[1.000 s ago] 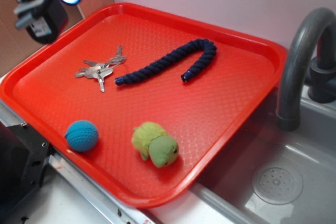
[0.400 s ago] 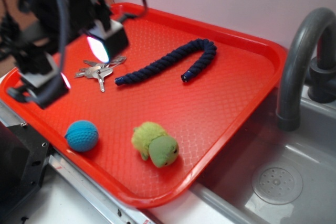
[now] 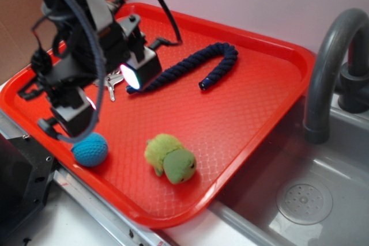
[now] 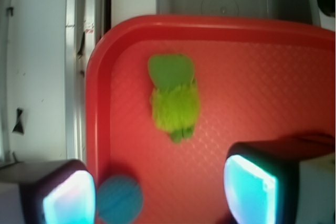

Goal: Grab the green animal.

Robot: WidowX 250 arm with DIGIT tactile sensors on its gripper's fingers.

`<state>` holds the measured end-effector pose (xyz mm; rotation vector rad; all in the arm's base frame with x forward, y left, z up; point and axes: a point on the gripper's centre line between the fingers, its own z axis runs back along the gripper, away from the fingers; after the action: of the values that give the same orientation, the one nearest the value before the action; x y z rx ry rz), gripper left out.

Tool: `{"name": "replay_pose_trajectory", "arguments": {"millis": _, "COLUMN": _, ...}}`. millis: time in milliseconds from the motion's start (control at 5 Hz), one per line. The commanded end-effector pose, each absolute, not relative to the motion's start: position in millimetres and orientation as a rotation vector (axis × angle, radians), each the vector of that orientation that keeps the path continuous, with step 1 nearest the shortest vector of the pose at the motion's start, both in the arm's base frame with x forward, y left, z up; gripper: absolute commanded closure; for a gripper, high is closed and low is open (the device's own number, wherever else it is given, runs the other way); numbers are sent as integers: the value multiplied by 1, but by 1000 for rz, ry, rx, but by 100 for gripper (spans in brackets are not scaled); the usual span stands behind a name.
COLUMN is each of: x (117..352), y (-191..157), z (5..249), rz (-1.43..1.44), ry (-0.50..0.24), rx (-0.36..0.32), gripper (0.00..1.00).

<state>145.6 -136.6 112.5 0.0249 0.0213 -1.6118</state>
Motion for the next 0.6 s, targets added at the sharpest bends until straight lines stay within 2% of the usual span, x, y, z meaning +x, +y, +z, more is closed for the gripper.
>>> {"name": "replay_pose_trajectory", "arguments": {"millis": 0, "x": 149, "y": -139, "z": 86, "rz": -1560, "ry": 54, "rx": 37, "gripper": 0}}
{"name": "replay_pose_trajectory", "arguments": {"millis": 400, "x": 150, "y": -149, "z": 46, "rz": -1564, "ry": 146, "rx": 32, "gripper": 0}}
